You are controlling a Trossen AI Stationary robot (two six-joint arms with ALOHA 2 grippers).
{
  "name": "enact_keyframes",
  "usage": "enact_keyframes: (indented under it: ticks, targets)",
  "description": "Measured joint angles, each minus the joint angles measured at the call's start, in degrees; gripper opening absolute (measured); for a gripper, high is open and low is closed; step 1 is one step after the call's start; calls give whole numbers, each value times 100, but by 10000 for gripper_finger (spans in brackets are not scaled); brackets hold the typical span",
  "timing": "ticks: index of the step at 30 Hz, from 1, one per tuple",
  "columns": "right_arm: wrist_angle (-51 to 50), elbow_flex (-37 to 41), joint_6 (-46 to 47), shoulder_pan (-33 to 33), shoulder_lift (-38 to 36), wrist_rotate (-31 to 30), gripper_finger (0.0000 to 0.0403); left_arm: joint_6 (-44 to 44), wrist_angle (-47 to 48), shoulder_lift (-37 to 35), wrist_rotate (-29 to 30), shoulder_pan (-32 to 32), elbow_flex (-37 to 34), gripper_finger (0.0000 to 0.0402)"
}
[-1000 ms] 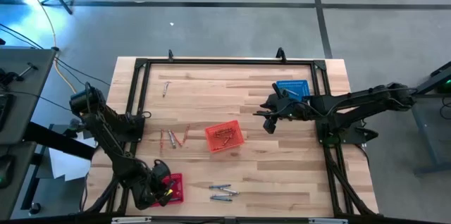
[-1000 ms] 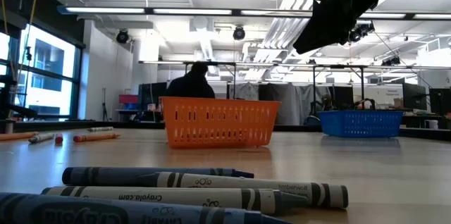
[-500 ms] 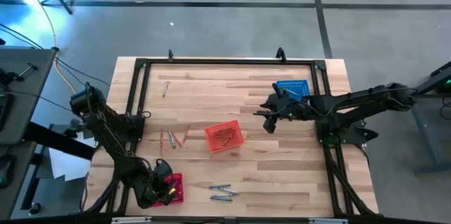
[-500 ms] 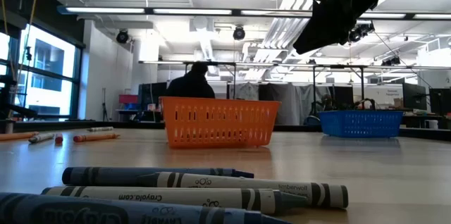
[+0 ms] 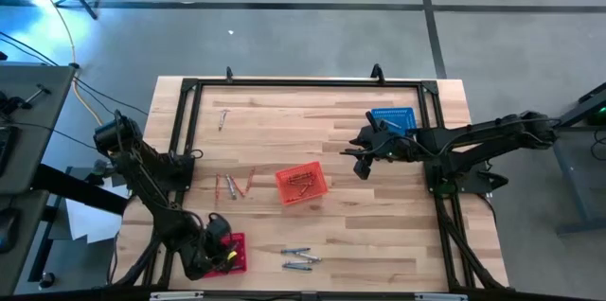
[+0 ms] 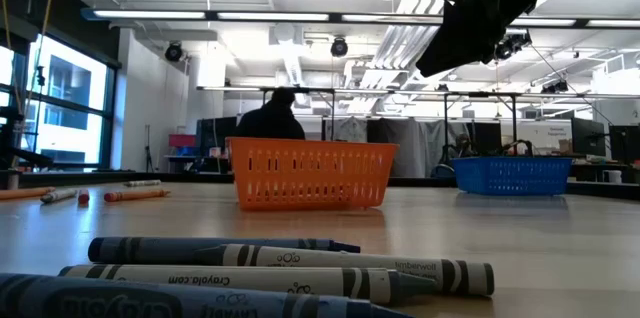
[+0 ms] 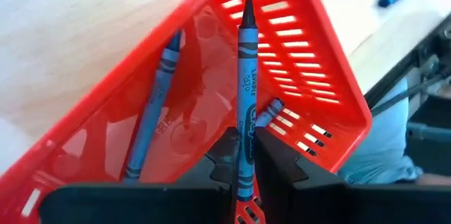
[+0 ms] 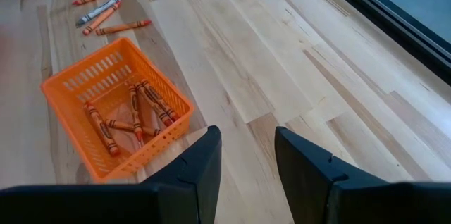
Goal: Sort crayons
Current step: Put the blue crayon into the red bin, then put the gray crayon into the blue bin
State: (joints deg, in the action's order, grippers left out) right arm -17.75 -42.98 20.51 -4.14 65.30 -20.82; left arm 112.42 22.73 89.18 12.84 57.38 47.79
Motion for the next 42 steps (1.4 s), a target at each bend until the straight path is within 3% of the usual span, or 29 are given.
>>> enact_keyframes:
  ticks: [3,8,14,22,26,29,34,39,42]
  targets:
    - [1,0,0,1,0,0,129,457,136,-3,72,35,0,42]
    - [1,0,0,1,0,0,129,859,228,-5,268,81,0,103]
    - [-1,0,0,0,0,0,129,605,528,-189,322,68,574,153]
    - [0,0,-1,0,0,0,129,531,4806,-343,1352,-87,2546,159]
    - [1,0,-1,2,0,0,129,-213,6014,-342,1583,-718,2586,159]
    - [1,0,0,0,0,0,129,-1164,6190,-353,1941,-1404,2428,159]
    - [1,0,-1,1,0,0,129,-2842,5814,-349,2675,-2723,2094,159]
    - [1,0,-2,0,0,0,129,-4373,4720,-346,2749,-4151,1632,159]
    - [1,0,-2,2,0,0,129,-5004,3993,-346,2439,-4834,1457,159]
